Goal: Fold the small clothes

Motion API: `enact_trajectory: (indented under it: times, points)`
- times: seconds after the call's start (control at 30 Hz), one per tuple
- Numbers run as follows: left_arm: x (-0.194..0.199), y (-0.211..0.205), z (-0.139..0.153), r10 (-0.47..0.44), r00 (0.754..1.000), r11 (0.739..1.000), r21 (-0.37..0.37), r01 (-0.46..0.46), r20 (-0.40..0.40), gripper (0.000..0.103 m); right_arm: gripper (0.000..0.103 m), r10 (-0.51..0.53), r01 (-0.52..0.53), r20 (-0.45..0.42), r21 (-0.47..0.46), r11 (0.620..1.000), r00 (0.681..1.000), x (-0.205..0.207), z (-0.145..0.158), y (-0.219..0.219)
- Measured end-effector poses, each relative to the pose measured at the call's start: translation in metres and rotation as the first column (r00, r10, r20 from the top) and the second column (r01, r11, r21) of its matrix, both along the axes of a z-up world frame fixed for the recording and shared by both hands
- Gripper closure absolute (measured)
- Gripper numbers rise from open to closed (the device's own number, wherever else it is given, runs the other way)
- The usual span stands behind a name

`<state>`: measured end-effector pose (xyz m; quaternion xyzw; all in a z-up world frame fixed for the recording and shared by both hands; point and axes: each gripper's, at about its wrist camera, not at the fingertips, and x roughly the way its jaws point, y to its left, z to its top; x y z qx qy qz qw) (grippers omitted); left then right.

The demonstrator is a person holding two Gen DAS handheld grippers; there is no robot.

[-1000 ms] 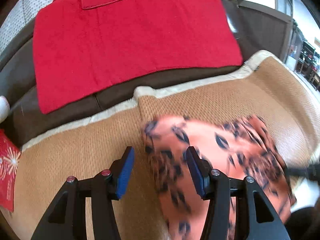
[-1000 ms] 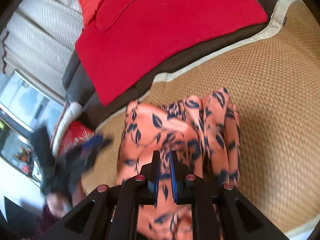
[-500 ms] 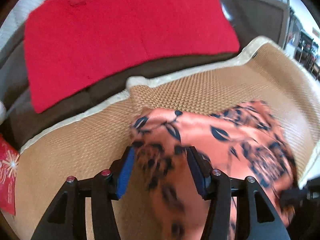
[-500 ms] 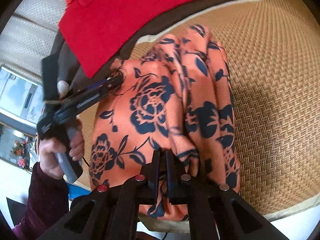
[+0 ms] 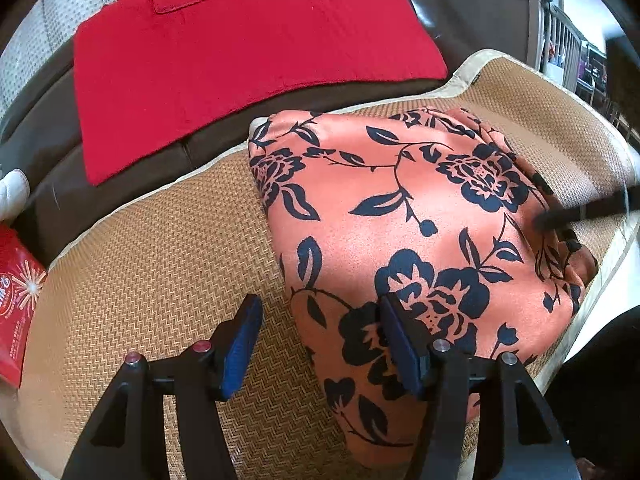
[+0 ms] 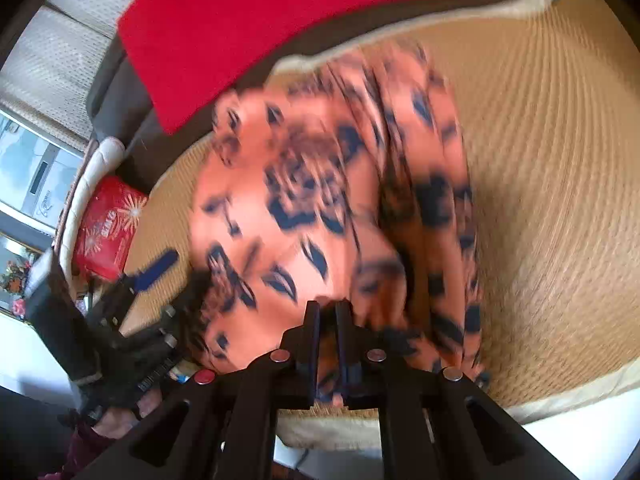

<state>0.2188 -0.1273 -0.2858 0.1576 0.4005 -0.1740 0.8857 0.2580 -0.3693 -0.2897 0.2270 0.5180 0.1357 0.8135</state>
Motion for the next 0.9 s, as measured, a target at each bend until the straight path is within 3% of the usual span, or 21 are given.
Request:
enact_trajectory:
  times: [0.07,0.17,0.27,0.3,0.33,0.57,0.73,0.8,0.87,0.9]
  points:
    - [-0.003,-0.001,-0.001,-0.002,1.000,1.000,0.004,0.002,0.013,0.041,0.090,-0.041,0.041,0.049,-0.005,0.999,0.998,0.011,0.018,-0.002]
    - [-0.010,0.000,0.002,-0.005,1.000,1.000,0.000,0.005,0.018,0.041,0.091,-0.110,0.117,0.088,-0.082,0.990,0.990,0.039,0.031,-0.001]
    - [-0.010,0.001,0.002,-0.006,1.000,1.000,-0.012,0.007,0.014,0.041,0.090,-0.162,0.163,0.023,-0.134,0.977,0.987,0.076,0.003,-0.002]
    - [-0.009,0.001,0.002,-0.005,1.000,1.000,-0.011,0.005,0.016,0.041,0.092,-0.158,0.154,-0.022,-0.126,0.980,0.987,0.086,-0.016,-0.002]
    - [-0.009,0.002,0.002,-0.006,1.000,1.000,-0.011,0.006,0.017,0.041,0.092,-0.170,0.170,0.000,-0.052,0.984,0.985,0.089,-0.028,-0.006]
    - [-0.005,0.003,-0.001,0.000,1.000,1.000,-0.029,0.000,0.009,0.041,0.090,-0.192,0.193,0.076,-0.005,0.981,0.978,0.062,-0.005,-0.023]
    - [-0.004,0.001,-0.002,0.001,1.000,1.000,-0.023,-0.001,0.016,0.040,0.090,-0.180,0.184,0.224,0.002,0.983,0.958,0.059,0.030,-0.013]
    - [-0.004,0.000,-0.002,-0.002,1.000,1.000,-0.017,0.002,0.019,0.040,0.090,-0.184,0.195,0.203,-0.035,0.980,0.962,0.068,0.027,-0.010]
    - [-0.003,0.000,-0.002,-0.002,1.000,1.000,-0.024,0.002,0.017,0.040,0.090,-0.198,0.205,0.080,-0.091,0.974,0.977,0.086,0.000,-0.007]
    - [-0.003,0.001,-0.001,-0.001,1.000,1.000,-0.027,0.001,0.015,0.039,0.091,-0.206,0.207,0.028,-0.058,0.977,0.978,0.090,-0.016,-0.010]
